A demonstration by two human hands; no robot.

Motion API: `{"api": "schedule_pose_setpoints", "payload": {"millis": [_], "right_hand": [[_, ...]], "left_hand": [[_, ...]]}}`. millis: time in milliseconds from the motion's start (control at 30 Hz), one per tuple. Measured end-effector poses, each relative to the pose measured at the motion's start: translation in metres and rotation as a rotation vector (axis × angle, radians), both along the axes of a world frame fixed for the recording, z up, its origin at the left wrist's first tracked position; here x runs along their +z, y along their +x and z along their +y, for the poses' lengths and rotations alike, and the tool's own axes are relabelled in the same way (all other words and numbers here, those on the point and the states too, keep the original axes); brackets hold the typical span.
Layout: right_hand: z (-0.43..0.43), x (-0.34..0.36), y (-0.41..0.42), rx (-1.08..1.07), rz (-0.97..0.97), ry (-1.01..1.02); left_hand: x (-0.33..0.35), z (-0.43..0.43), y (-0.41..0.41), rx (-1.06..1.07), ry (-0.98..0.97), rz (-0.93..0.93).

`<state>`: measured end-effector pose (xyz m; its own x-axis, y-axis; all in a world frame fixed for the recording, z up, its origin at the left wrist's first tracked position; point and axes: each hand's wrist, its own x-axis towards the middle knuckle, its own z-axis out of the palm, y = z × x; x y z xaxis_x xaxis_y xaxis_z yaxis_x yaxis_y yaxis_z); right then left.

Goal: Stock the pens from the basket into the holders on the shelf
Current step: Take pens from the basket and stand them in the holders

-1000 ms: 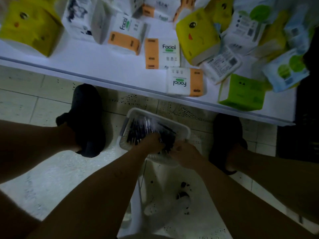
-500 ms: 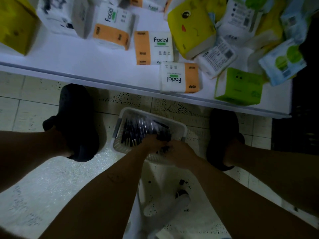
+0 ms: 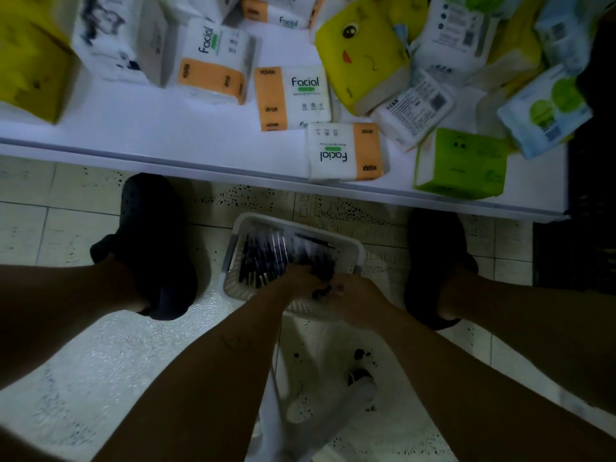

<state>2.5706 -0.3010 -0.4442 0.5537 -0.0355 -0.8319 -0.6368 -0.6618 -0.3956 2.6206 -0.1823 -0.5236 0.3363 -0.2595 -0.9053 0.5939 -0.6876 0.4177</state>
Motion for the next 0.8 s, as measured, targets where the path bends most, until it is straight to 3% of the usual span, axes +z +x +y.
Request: {"api": "schedule_pose_setpoints", "payload": {"millis": [233, 433, 667, 800], "right_hand": [[0.002, -0.004, -0.001, -0.061, -0.031, -0.002], [0.012, -0.018, 0.001, 0.087, 0.0, -0.007], [0.046, -0.028, 0.018, 0.196, -0.01, -0.03], [0.045, -0.043, 0.015, 0.253, 0.02, -0.025]], "left_hand": [[0.003, 0.004, -0.004, 0.001, 0.095, -0.168], [0.02, 0.029, -0.011, -0.054, 0.163, -0.464], [0.041, 0.04, -0.026, 0.31, 0.143, -0.38], [0.052, 0.047, -0.021, 0.333, 0.133, -0.356]]}}
